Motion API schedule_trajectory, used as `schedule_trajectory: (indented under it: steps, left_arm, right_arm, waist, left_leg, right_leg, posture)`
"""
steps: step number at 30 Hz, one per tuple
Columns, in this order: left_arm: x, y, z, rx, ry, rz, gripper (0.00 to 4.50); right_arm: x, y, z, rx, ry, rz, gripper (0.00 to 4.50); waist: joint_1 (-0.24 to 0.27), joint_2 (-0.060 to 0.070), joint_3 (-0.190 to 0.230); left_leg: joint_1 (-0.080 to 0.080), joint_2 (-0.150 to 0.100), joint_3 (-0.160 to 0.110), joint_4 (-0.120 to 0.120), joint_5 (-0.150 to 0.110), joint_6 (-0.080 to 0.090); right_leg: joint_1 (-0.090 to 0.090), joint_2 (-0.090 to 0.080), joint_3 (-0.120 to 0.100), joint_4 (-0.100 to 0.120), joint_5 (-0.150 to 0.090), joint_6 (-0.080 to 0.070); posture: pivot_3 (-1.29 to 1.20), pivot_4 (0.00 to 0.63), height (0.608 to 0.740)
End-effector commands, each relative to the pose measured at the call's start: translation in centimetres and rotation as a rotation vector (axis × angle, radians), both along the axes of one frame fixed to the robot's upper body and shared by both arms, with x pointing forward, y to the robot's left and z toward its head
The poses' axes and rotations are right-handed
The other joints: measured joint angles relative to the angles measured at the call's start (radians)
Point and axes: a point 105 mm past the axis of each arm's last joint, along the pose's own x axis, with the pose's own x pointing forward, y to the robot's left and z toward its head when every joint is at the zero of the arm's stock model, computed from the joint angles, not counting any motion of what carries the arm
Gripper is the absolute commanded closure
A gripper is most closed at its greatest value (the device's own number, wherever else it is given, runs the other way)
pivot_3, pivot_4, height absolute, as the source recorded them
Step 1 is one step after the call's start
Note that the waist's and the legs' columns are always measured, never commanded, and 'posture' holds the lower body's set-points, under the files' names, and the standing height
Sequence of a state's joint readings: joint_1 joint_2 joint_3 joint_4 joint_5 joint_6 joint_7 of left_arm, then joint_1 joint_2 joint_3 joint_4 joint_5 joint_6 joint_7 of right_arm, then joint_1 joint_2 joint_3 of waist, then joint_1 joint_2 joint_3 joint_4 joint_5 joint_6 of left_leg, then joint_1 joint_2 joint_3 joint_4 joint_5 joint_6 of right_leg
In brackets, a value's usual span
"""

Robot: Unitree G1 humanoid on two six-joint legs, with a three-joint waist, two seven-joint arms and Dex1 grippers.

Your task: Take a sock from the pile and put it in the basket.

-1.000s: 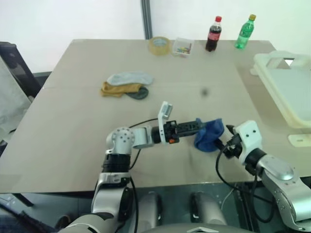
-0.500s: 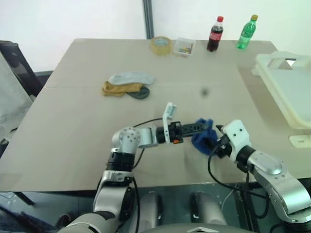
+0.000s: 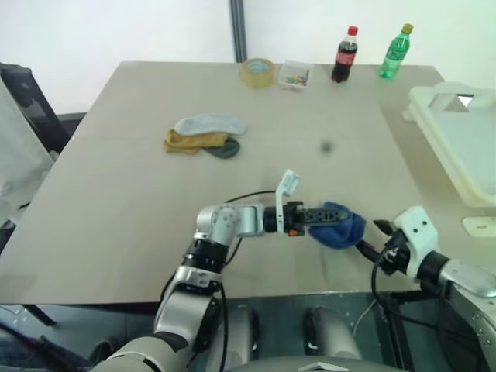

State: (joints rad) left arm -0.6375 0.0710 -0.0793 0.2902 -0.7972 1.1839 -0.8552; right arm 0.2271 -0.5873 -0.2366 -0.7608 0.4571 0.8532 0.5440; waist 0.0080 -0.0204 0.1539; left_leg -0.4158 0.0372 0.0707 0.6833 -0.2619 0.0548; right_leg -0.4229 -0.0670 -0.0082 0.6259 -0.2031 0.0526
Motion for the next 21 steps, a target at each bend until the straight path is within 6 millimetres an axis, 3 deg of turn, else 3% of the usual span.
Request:
schedule_trajectory:
  steps: [1,4,12,21]
  left_arm:
    - [0.1,-0.4,1.0,-0.028,-0.031,-0.016,0.0]
    - [0.2,-0.4,0.9,-0.028,-0.03,-0.012,0.0]
    - [0.4,-0.4,0.9,-0.027,-0.03,-0.003,0.0]
    - [0.2,-0.5,0.9,-0.031,-0.033,-0.003,0.0]
  right_arm:
    - [-0.9,-0.1,1.8,0.104,-0.002,-0.002,0.7]
    - [-1.5,0.7,2.2,0.209,0.032,0.015,0.06]
    - [-1.6,1.2,3.2,0.385,0.058,0.01,0.06]
    - [0.9,0.8,-0.5,0.431,0.179,-0.184,0.06]
  waist:
    - [0.003,0.0,0.0]
    - [0.006,0.0,0.0]
    - [0.005,0.0,0.0]
    - [0.004,0.001,0.0]
  left_leg:
    - [0.0,0.0,0.0,0.0,0.0,0.0]
    - [0.0,0.0,0.0,0.0,0.0,0.0]
    - [0.0,0.0,0.0,0.0,0.0,0.0]
    - [0.0,0.0,0.0,0.0,0.0,0.001]
  right_leg:
    - [0.0,0.0,0.0,0.0,0.0,0.0]
    - [0.0,0.0,0.0,0.0,0.0,0.0]
    - [0.0,-0.002,0.0,0.0,0.0,0.0]
    - [0.0,-0.002,0.0,0.0,0.0,0.0]
  posture:
    - [0.0,0.15,0.74]
    - [0.0,0.15,0.74]
    - [0.0,0.15,0.74]
    - [0.0,0.15,0.74]
